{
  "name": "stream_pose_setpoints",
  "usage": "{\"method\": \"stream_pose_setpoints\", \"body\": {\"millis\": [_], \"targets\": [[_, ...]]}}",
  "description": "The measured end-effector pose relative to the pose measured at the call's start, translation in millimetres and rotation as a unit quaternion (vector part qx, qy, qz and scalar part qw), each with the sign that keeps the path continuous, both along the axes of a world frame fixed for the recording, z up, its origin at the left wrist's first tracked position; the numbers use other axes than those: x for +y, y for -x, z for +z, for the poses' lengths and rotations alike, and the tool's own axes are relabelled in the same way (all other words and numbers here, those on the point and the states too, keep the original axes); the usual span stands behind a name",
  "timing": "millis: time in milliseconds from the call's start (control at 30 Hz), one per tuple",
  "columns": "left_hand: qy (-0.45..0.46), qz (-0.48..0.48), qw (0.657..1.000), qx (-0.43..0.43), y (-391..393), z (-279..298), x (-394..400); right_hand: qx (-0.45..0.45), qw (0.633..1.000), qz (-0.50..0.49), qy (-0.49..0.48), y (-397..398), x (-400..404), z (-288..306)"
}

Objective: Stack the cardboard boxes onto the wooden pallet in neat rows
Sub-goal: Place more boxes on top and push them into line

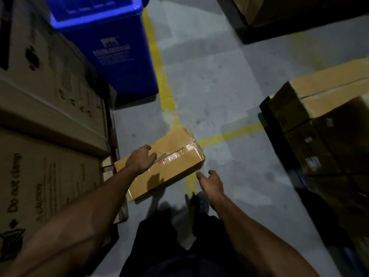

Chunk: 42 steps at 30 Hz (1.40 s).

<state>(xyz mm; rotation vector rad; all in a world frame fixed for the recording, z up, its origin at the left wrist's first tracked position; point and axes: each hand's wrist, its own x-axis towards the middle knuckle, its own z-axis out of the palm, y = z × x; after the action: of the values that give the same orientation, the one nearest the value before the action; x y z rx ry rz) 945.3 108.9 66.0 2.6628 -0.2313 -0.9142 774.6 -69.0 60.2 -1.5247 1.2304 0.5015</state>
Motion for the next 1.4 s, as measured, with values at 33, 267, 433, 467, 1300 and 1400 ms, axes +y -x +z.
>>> {"method": "stream_pose_setpoints", "body": {"millis": [33, 267, 433, 467, 1300, 1400], "targets": [[0.011, 0.019, 1.000, 0.013, -12, -10, -3, 0.006, 0.999, -0.036, -0.018, -4, 2, -9], [0.046, 0.099, 0.988, 0.109, -103, -127, -8, 0.047, 0.970, -0.225, -0.074, -41, 42, -104], [0.063, 0.134, 0.980, 0.137, -141, -225, -6, 0.053, 0.944, -0.307, -0.108, -70, 72, -198], [0.058, 0.132, 0.979, 0.147, -145, -242, -5, 0.055, 0.940, -0.320, -0.105, -73, 77, -216], [-0.031, -0.013, 0.983, 0.179, -203, -423, 51, 0.020, 0.855, -0.489, -0.169, -133, 204, -439], [-0.002, -0.019, 0.984, 0.180, -198, -407, 43, 0.025, 0.853, -0.499, -0.148, -137, 193, -424]]}}
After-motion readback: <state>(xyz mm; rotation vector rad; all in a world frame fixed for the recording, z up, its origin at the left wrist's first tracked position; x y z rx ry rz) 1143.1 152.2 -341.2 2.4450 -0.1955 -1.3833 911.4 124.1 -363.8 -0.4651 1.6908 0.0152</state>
